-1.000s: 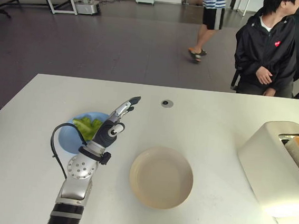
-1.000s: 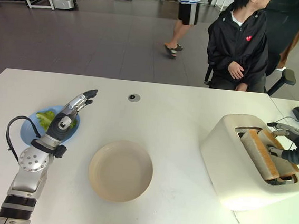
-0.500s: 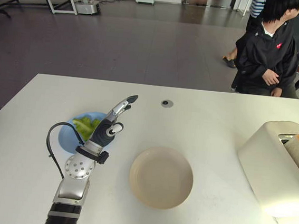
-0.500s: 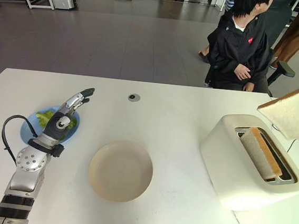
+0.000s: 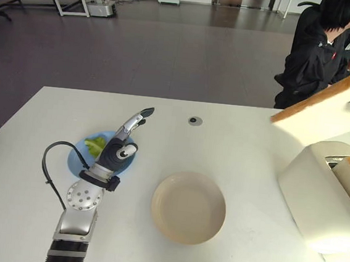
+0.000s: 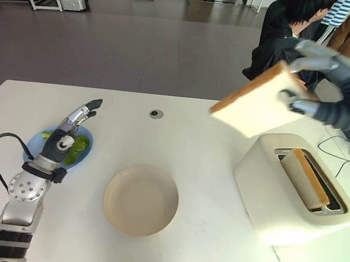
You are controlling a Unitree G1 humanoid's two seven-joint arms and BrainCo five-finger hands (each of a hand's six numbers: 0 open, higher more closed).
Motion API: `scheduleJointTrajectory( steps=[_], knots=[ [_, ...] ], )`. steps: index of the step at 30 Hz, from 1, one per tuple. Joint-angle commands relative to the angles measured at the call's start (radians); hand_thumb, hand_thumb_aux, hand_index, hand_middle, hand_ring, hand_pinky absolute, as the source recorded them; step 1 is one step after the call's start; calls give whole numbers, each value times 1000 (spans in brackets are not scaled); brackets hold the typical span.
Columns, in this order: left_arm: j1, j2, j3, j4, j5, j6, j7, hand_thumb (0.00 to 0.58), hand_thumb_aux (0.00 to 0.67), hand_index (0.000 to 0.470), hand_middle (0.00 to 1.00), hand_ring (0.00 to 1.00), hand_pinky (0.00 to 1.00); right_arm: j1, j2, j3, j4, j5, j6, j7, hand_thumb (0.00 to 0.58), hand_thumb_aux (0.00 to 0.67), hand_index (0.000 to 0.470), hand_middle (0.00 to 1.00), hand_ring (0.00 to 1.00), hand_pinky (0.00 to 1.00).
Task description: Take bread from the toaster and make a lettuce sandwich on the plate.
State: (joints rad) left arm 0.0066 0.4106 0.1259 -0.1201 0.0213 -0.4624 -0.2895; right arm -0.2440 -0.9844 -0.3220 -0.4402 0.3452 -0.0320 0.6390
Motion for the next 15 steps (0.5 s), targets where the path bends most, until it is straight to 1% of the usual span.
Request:
scheduleJointTrajectory(
  steps=[1, 2, 4, 6, 8, 11, 13, 15],
  knots=[
    [59, 90, 98, -19, -18, -3, -31, 0, 0, 0, 0, 0, 0, -86, 106, 268, -72, -30, 71, 38, 580, 670, 470, 0, 0, 0],
    [73, 118, 123, 3, -4, 5, -34, 0, 0, 0, 0, 0, 0, -98, 157, 367, -60, -92, 71, 39, 580, 670, 470, 0, 0, 0],
    [88, 166, 139, 70, 71, 8, -26, 0, 0, 0, 0, 0, 0, -104, 241, 522, -16, -203, 61, 38, 580, 670, 470, 0, 0, 0],
    [86, 200, 132, 136, 165, 4, 8, 0, 0, 0, 0, 0, 0, -103, 298, 636, 34, -265, 71, 62, 580, 670, 470, 0, 0, 0],
    [74, 215, 118, 186, 230, -1, 38, 0, 0, 0, 0, 0, 0, -106, 341, 729, 92, -288, 101, 122, 580, 670, 470, 0, 0, 0],
    [70, 247, 101, 222, 348, -8, 99, 0, 0, 0, 0, 0, 0, -139, 379, 804, 193, -323, 129, 197, 580, 670, 470, 0, 0, 0],
    [64, 269, 99, 224, 452, 3, 168, 0, 0, 0, 0, 0, 0, -174, 412, 824, 265, -346, 141, 215, 580, 670, 470, 0, 0, 0],
    [58, 277, 89, 223, 514, 16, 214, 0, 0, 0, 0, 0, 0, -200, 442, 836, 322, -380, 132, 215, 580, 670, 470, 0, 0, 0]
  ],
)
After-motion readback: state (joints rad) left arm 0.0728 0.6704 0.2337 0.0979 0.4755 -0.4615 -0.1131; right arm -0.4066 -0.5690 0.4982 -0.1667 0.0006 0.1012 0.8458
